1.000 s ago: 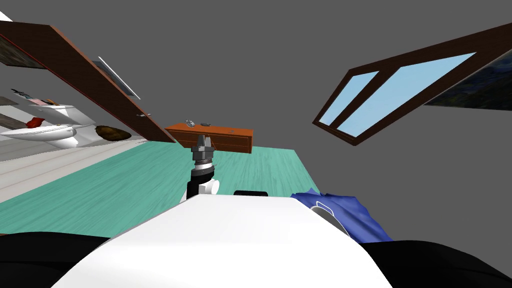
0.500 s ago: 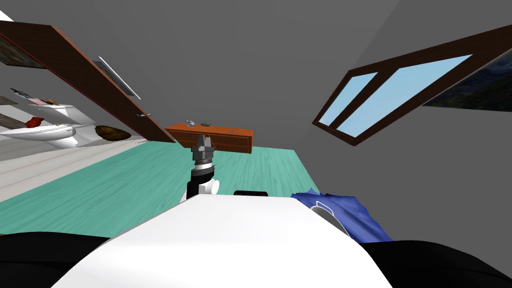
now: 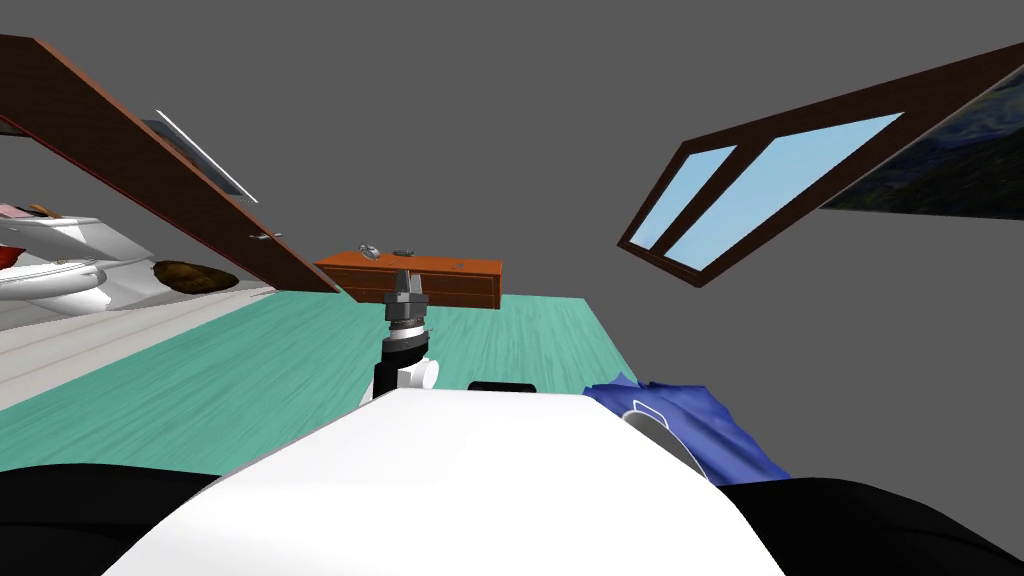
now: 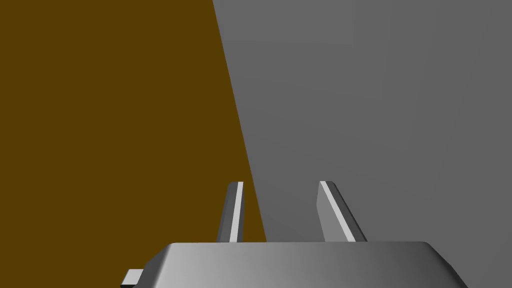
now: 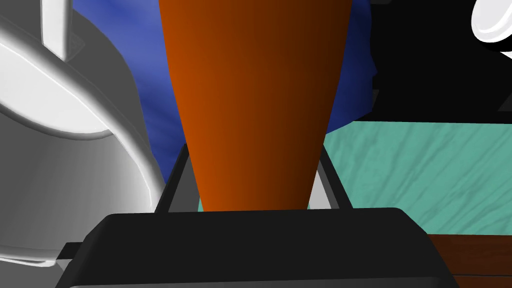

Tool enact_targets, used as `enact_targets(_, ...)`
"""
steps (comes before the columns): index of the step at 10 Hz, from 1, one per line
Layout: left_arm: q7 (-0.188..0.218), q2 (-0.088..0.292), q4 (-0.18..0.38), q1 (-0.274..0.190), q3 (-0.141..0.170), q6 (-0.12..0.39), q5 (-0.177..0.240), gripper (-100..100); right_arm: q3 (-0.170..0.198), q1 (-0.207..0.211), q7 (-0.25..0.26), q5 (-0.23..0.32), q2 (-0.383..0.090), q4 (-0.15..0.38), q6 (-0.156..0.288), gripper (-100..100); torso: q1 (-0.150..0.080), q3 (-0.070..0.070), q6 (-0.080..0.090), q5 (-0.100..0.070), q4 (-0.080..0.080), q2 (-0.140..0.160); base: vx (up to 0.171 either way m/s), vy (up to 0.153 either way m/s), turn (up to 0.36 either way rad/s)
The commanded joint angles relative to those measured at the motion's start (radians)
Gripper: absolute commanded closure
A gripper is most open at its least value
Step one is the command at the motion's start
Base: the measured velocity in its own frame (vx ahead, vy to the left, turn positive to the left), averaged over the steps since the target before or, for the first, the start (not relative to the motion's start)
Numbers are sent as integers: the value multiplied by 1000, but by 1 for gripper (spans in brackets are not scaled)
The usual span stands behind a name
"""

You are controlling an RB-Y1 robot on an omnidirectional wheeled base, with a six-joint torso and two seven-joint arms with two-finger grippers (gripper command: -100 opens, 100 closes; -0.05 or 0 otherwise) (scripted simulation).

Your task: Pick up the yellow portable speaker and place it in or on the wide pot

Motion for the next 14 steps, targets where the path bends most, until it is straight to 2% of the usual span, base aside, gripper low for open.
enact_targets(1, 0, 0, 0, 0, 0, 0, 0, 0, 0, 0, 0, 0, 0, 0, 0, 0, 0, 0, 0, 0, 0, 0, 7, 5, 4)
enact_targets(2, 0, 0, 0, 0, 0, 0, 0, 0, -7, 15, 3, 0, -30, -2, -24, 100, -1, 1, 0, 0, 0, 2, -38, 54, -32)
enact_targets(5, 0, 0, 0, 0, 0, 0, 0, 0, -20, 40, 15, 5, -82, 8, -80, 100, 6, 6, 7, 5, -3, 15, -120, 79, -53)
enact_targets(6, 0, 0, 0, 0, 0, 0, 0, 0, -20, 40, 15, 5, -82, 8, -80, 100, 6, 7, 10, 6, -5, 19, -81, 53, -30)
enact_targets(7, 0, 0, 0, 0, 0, 0, 0, 0, -28, 48, 22, 7, -108, 19, -112, 100, 4, 6, 13, 3, -6, 19, -68, 66, -54)
enact_targets(8, 0, 0, 0, 0, 0, 0, 0, 0, -28, 48, 22, 7, -108, 19, -112, 100, 3, 6, 16, 4, -8, 20, -72, 44, -60)
enact_targets(9, 0, 0, 0, 0, 0, 0, 0, 0, -40, 52, 30, 8, -136, 33, -146, 100, 2, 6, 16, 4, -8, 21, -83, 34, -56)
enact_targets(14, 0, 0, 0, 0, 0, 0, 0, 0, -76, 41, 53, 7, -209, 78, -244, 100, 2, 3, 15, 7, -10, 17, -53, 10, -28)
